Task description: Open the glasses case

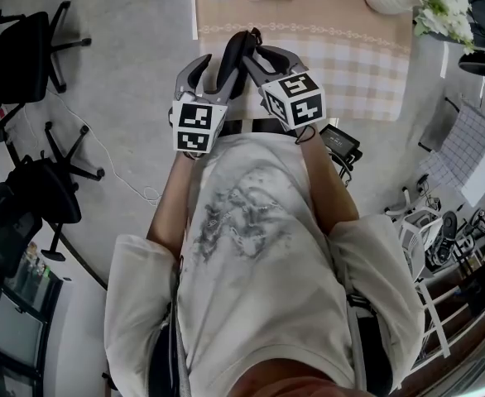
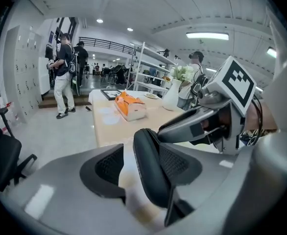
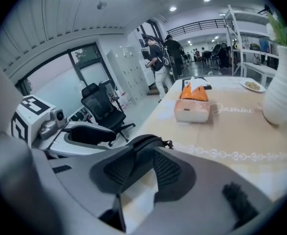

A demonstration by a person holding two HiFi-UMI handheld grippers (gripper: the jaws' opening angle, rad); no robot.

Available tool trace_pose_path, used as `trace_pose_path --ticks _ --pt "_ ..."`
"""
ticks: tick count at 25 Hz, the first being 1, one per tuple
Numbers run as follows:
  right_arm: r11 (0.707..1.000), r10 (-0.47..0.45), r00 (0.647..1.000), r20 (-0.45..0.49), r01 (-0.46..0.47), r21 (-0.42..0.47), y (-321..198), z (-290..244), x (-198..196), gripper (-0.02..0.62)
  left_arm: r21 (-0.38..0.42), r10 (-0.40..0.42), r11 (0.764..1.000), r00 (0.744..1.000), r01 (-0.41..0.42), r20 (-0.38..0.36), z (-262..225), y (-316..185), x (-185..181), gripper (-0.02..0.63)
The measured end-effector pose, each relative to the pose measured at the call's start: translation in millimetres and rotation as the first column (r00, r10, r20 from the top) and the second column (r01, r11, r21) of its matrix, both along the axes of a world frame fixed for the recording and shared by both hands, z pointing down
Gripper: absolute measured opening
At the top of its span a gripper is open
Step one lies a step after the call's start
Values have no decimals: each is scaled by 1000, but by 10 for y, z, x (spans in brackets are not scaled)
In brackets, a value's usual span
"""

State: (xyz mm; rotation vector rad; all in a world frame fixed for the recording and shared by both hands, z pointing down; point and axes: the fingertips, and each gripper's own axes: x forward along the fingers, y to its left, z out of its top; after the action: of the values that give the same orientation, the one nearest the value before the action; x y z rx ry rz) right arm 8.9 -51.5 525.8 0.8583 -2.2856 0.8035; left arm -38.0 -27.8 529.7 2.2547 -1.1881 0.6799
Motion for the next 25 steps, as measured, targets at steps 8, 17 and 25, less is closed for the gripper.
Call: trace_pose_path --ticks 8,17,25 --pt "1000 13 1000 -6 -13 -6 2 -25 -25 133 14 12 1000 999 -12 42 40 3 36 215" --pt "999 40 998 -49 -40 -16 15 -80 -64 180 12 27 1000 999 -28 43 41 24 105 224" --pt "998 41 991 -128 -47 -42 20 15 -36 185 -3 40 999 997 -40 60 104 56 92 224"
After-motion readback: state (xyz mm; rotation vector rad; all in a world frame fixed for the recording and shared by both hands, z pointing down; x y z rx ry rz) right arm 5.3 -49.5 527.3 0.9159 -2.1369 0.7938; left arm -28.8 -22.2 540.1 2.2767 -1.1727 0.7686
